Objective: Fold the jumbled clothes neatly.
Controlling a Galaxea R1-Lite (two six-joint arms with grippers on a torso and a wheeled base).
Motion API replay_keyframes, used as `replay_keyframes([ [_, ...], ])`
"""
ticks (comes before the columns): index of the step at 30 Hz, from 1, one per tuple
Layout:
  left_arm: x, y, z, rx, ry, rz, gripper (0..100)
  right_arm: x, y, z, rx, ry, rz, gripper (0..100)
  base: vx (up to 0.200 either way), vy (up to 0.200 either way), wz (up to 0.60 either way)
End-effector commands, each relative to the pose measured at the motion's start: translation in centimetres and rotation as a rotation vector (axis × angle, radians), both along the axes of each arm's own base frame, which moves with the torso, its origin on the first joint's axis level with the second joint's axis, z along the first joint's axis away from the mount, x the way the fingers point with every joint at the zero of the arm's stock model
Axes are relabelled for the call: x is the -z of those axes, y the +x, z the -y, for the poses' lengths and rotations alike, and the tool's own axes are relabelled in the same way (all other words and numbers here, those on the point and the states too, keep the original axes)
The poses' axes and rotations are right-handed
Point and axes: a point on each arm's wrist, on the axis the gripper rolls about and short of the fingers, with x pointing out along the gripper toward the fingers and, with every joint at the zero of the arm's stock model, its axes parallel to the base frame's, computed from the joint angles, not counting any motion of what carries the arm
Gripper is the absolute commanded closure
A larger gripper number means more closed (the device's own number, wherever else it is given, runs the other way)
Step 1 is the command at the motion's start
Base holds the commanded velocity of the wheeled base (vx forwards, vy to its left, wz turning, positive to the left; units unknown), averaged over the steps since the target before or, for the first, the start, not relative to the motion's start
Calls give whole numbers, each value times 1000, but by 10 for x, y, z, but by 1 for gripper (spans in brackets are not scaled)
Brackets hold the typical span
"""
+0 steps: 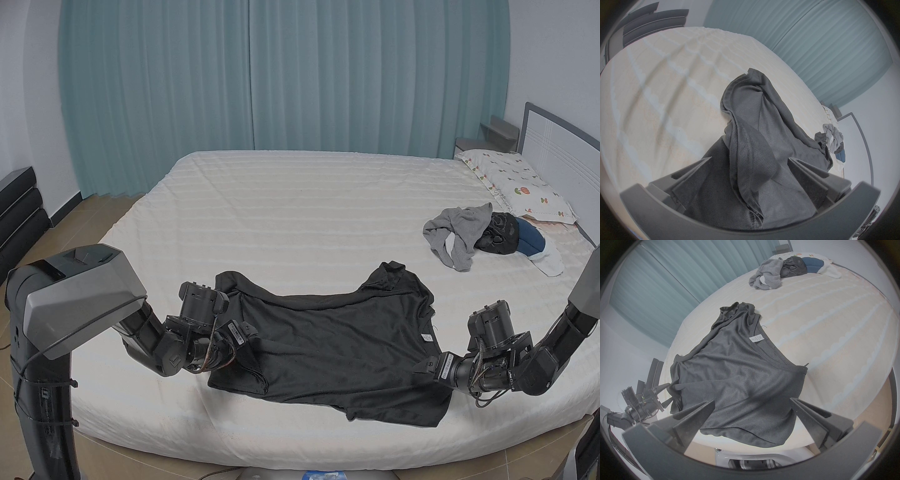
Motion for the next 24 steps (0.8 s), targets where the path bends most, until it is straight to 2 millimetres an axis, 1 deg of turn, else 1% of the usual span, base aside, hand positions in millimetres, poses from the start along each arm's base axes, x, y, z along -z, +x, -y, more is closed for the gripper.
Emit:
replay_keyframes([
  [1, 12, 2, 1, 0, 9, -24, 100, 13, 3, -2, 15, 12, -32, 0, 0, 0, 0],
  [4, 11, 1, -5, -13, 11, -30, 100, 18, 6, -1, 25, 23, -18, 0, 0, 0, 0],
  [9, 8, 0, -8, -22, 11, -28, 100, 20, 6, -1, 26, 22, -22, 0, 0, 0, 0],
  [11, 0, -4, -18, -41, 8, -23, 100, 20, 7, 0, 29, 22, -24, 0, 0, 0, 0],
  [14, -6, -9, -25, -54, 8, -20, 100, 21, 6, 0, 30, 19, -28, 0, 0, 0, 0],
  [15, -9, -12, -31, -59, 15, -19, 100, 22, 4, 1, 30, 14, -34, 0, 0, 0, 0],
  [16, -9, -13, -32, -59, 17, -20, 100, 22, 4, 1, 28, 12, -35, 0, 0, 0, 0],
  [17, -11, -14, -38, -66, 25, -20, 100, 21, 3, 2, 29, 12, -33, 0, 0, 0, 0],
  [20, -13, -12, -48, -86, 26, -15, 100, 19, -1, 3, 19, 5, -31, 0, 0, 0, 0],
  [24, -13, -11, -52, -87, 26, -17, 100, 20, -4, 4, 14, -2, -40, 0, 0, 0, 0],
])
